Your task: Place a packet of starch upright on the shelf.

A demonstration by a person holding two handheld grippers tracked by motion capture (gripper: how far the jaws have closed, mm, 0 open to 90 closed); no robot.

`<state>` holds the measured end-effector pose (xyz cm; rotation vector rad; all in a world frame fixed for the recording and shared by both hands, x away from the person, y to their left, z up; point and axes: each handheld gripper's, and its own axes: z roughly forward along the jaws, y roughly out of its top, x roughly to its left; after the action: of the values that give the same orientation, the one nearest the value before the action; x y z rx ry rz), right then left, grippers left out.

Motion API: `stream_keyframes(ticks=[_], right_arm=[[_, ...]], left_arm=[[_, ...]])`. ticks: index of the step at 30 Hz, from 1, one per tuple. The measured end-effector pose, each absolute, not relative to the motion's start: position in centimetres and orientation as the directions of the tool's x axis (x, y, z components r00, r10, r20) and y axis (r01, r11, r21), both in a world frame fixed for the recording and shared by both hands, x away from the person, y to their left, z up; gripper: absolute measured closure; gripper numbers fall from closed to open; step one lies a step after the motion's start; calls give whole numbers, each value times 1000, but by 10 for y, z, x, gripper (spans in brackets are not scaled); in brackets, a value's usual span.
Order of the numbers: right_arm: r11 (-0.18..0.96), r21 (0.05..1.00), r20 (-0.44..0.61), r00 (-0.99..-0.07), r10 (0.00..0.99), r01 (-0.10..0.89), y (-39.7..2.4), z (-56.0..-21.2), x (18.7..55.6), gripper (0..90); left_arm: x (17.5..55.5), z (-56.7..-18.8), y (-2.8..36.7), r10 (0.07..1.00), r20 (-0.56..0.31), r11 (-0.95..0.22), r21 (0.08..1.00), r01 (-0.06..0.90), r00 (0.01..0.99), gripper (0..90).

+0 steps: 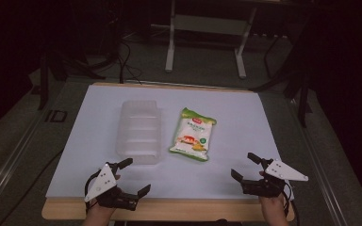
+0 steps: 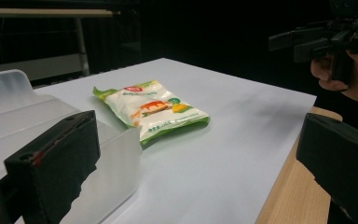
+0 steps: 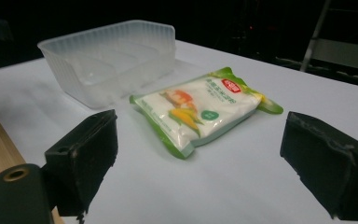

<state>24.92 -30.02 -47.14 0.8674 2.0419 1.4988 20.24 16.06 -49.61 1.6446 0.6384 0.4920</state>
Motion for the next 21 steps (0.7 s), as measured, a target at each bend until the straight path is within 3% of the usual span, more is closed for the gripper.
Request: stream_keyframes(ticks=[21], right_arm=[[247,948,-17,-740,672,203,-289,-471,246,109]], left_arm=[[202,-497,159,647,-19,-123,984,129,762,0]])
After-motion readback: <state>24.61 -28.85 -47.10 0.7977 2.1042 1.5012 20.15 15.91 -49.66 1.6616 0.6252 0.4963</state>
